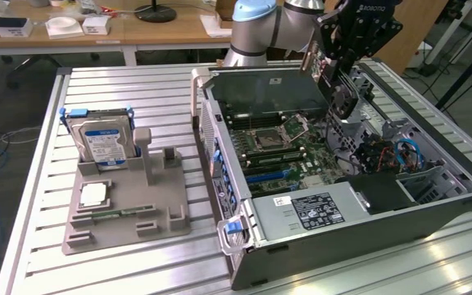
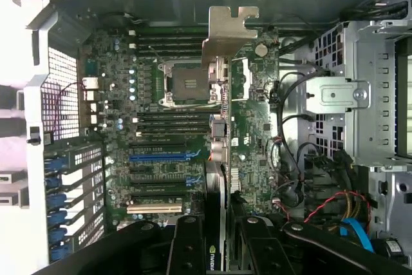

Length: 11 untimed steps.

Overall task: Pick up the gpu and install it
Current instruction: 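Pick up the gpu and move the gpu toward the slot, then insert the gpu into the slot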

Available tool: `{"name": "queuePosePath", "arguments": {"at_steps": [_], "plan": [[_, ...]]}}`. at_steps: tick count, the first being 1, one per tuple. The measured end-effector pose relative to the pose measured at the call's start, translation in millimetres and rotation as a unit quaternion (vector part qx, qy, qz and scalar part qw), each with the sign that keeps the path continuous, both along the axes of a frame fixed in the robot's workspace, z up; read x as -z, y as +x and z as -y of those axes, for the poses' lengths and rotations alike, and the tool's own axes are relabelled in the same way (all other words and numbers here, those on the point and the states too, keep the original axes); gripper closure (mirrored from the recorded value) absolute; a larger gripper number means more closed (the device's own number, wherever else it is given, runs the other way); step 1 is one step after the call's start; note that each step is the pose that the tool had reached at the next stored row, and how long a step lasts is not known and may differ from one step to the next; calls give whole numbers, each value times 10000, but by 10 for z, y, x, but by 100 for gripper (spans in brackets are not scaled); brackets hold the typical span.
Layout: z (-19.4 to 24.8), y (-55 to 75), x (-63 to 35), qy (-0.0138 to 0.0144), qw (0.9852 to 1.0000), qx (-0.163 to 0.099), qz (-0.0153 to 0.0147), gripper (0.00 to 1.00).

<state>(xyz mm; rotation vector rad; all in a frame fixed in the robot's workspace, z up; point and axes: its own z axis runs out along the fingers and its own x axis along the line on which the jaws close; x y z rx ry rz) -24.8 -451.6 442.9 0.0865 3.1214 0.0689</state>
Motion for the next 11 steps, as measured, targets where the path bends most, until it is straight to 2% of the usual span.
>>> {"name": "queuePosePath", "arguments": {"at_steps": [11], "plan": [[0,0,0,0,10000,-3,0,74]]}}
